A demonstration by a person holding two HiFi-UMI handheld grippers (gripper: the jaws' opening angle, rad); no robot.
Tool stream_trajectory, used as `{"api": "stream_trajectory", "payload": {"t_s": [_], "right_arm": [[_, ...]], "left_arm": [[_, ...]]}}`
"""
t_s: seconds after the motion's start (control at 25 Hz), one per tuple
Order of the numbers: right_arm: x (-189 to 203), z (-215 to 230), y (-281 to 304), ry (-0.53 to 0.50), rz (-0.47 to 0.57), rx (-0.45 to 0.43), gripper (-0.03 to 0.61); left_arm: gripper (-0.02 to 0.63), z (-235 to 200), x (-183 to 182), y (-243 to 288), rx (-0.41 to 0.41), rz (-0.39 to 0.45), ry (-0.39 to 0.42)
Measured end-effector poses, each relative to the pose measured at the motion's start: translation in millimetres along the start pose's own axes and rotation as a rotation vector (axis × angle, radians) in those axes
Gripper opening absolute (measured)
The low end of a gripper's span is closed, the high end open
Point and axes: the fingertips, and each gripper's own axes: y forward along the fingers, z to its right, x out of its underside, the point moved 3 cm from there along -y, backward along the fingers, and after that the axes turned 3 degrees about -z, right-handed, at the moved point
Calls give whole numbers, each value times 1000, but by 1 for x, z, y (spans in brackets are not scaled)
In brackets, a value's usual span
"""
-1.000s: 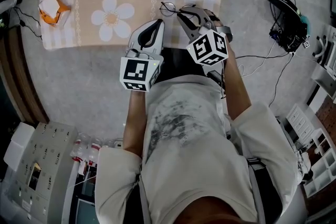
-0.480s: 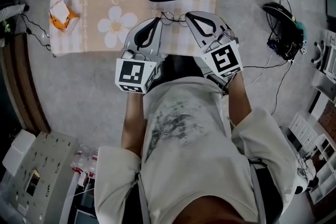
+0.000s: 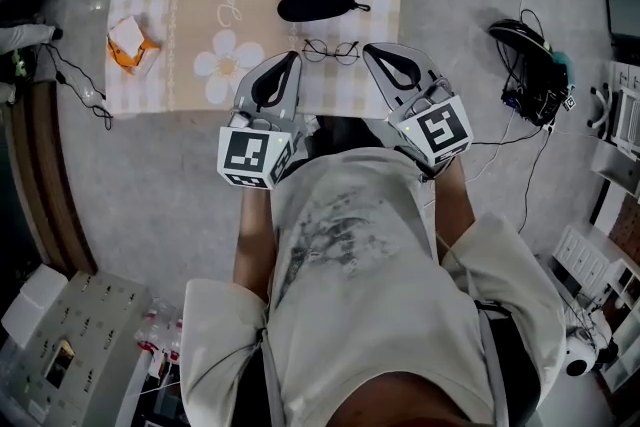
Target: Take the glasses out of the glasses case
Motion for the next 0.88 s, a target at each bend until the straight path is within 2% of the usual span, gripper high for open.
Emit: {"api": "stream_trajectory", "payload": {"t_s": [0.88], "right_arm": [[1, -7, -7, 12, -3, 12, 15]], "left_arm": [[9, 11, 3, 0, 37, -4, -6]]}}
